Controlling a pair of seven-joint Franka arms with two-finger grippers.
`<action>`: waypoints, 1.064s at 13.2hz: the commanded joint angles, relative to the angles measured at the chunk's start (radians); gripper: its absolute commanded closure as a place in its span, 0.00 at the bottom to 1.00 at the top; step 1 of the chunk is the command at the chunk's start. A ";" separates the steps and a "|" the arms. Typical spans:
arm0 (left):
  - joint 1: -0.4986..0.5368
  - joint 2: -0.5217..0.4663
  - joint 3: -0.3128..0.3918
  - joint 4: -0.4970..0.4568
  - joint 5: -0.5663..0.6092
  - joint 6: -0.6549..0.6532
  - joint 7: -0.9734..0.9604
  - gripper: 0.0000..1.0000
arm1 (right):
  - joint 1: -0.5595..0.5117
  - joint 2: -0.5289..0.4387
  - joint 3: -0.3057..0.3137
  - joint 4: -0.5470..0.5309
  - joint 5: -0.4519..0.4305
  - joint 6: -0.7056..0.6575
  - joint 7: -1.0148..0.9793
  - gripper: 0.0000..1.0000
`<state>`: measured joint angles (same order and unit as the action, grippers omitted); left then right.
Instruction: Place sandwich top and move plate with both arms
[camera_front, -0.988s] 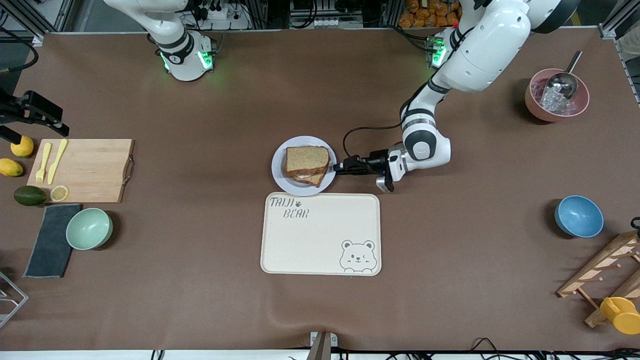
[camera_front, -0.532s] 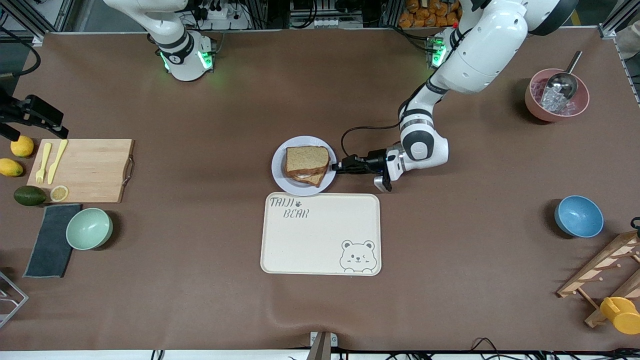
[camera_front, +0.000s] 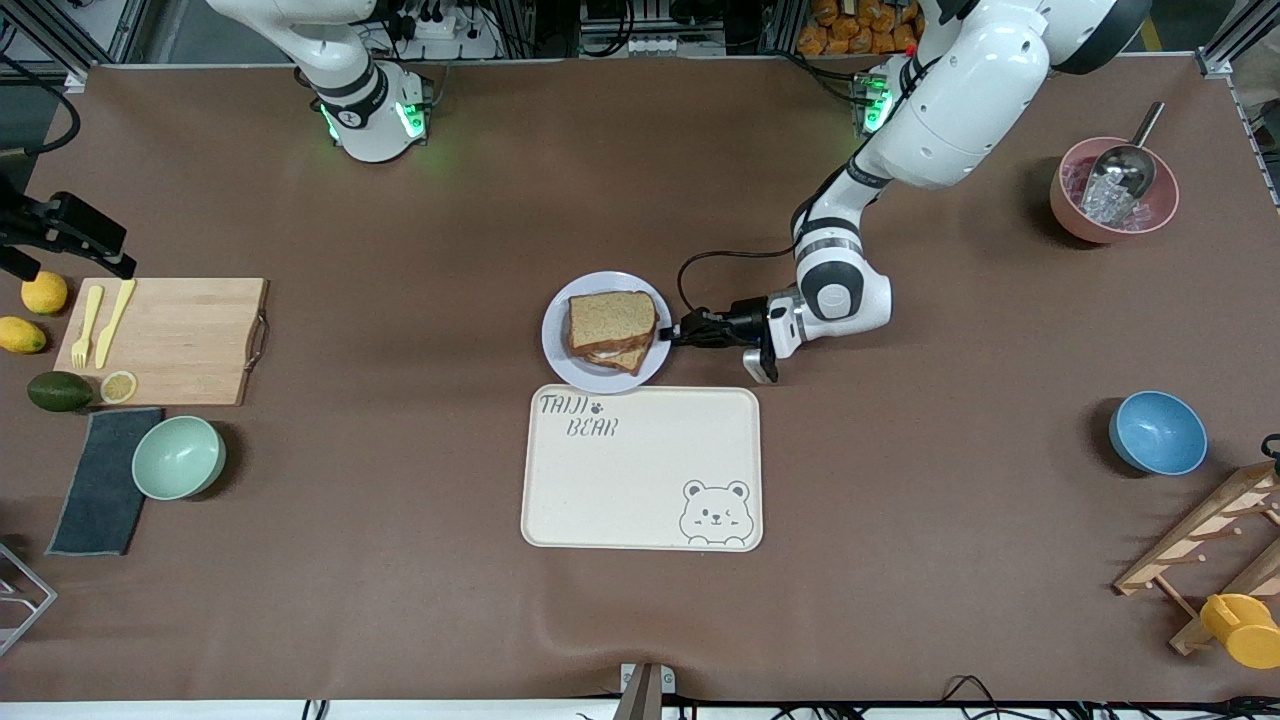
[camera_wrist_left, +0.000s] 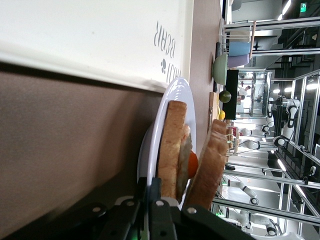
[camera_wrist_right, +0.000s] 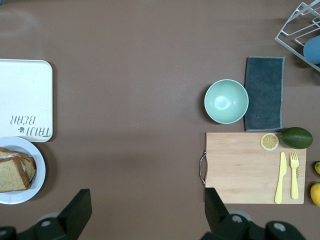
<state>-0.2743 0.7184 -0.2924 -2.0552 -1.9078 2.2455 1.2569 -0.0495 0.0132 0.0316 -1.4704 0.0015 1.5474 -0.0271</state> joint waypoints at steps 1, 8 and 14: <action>-0.005 0.019 -0.004 0.015 -0.054 0.005 0.093 1.00 | 0.007 -0.006 0.004 -0.001 -0.021 -0.007 0.021 0.00; 0.032 -0.007 -0.080 0.012 -0.132 0.002 0.183 1.00 | 0.008 -0.004 0.004 0.009 -0.020 -0.026 0.024 0.00; 0.179 -0.008 -0.229 0.015 -0.145 0.000 0.190 1.00 | 0.005 0.004 0.002 0.006 -0.015 -0.029 0.018 0.00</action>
<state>-0.1513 0.7219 -0.4668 -2.0376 -2.0214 2.2491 1.4162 -0.0470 0.0139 0.0318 -1.4694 0.0014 1.5323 -0.0242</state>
